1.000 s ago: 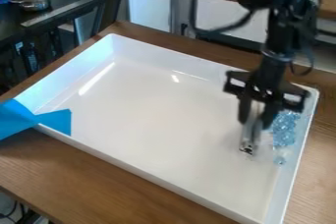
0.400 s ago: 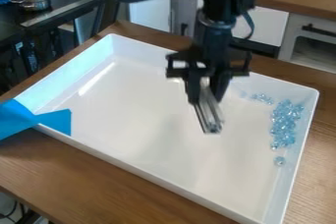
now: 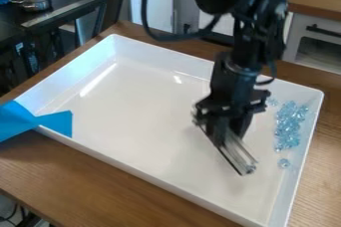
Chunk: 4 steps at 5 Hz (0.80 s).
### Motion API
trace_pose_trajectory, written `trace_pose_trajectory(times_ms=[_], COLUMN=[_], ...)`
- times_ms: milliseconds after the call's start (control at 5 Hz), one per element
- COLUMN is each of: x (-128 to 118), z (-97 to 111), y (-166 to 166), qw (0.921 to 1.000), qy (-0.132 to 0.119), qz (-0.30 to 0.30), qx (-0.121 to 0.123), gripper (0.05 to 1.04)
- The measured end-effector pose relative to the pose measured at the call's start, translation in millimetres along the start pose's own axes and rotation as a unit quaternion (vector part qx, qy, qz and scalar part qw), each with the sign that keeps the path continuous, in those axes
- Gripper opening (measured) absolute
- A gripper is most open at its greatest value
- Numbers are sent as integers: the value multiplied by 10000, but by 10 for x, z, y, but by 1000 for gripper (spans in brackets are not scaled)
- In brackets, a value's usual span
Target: Sweep into pile
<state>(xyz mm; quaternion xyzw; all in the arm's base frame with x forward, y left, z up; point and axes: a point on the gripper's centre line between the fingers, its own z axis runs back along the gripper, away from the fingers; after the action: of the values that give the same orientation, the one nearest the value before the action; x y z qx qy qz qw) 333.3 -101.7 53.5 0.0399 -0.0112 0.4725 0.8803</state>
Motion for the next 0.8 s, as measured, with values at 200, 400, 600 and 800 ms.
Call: trace_pose_trajectory(times_ms=[200, 400, 600, 800], x=[-114, -114, -82, -39], z=[-114, -116, -110, -117], y=[-70, -130, -261, -331], qw=[9999, 9996, 9994, 9991], qy=[9, -21, -50, -25], qz=[156, 243, 278, 358], qx=[-21, -111, -222, -238], gripper=[372, 372, 372, 372])
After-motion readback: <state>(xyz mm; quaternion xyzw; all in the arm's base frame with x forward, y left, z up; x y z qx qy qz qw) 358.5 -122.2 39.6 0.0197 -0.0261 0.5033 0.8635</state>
